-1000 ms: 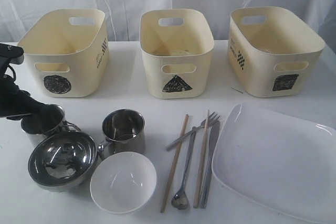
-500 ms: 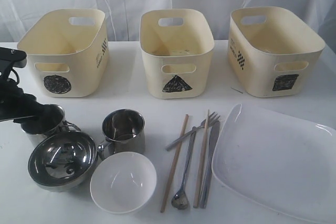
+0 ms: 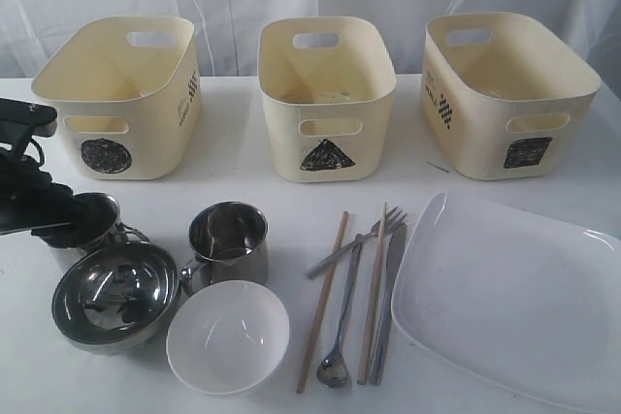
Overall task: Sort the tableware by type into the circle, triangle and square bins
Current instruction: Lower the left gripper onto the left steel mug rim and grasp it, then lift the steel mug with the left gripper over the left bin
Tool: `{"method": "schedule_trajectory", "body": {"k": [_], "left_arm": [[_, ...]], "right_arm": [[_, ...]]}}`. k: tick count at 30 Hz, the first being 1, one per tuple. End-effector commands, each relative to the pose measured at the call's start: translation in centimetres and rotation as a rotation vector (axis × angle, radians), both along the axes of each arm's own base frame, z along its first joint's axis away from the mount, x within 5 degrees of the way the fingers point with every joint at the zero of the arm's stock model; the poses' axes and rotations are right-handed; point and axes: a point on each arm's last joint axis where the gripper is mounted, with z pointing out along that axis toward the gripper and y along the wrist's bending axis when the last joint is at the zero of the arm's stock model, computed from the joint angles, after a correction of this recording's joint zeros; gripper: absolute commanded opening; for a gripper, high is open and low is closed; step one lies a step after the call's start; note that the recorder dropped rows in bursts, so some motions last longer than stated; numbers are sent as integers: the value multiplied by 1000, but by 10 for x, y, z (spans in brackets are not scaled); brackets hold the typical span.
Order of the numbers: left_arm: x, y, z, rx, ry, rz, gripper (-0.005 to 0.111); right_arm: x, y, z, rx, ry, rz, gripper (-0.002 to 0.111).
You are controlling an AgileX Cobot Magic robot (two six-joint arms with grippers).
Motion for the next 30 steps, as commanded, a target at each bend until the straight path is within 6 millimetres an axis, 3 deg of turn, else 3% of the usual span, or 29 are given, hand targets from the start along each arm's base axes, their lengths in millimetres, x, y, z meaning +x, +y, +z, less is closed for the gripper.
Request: {"method": "schedule_trajectory", "body": {"k": [1,18,30], "left_arm": [[1,0,-3,-2,17,8,51],[3,0,-14,-1,50,13,51],[6,-1,-19,-1,42,15,36]], "right_arm": [[0,0,-1,-2,-7,1,0],[0,0,-1,-2,-7,1,0],[0,0,-1,-2,-7,1,0]]}}
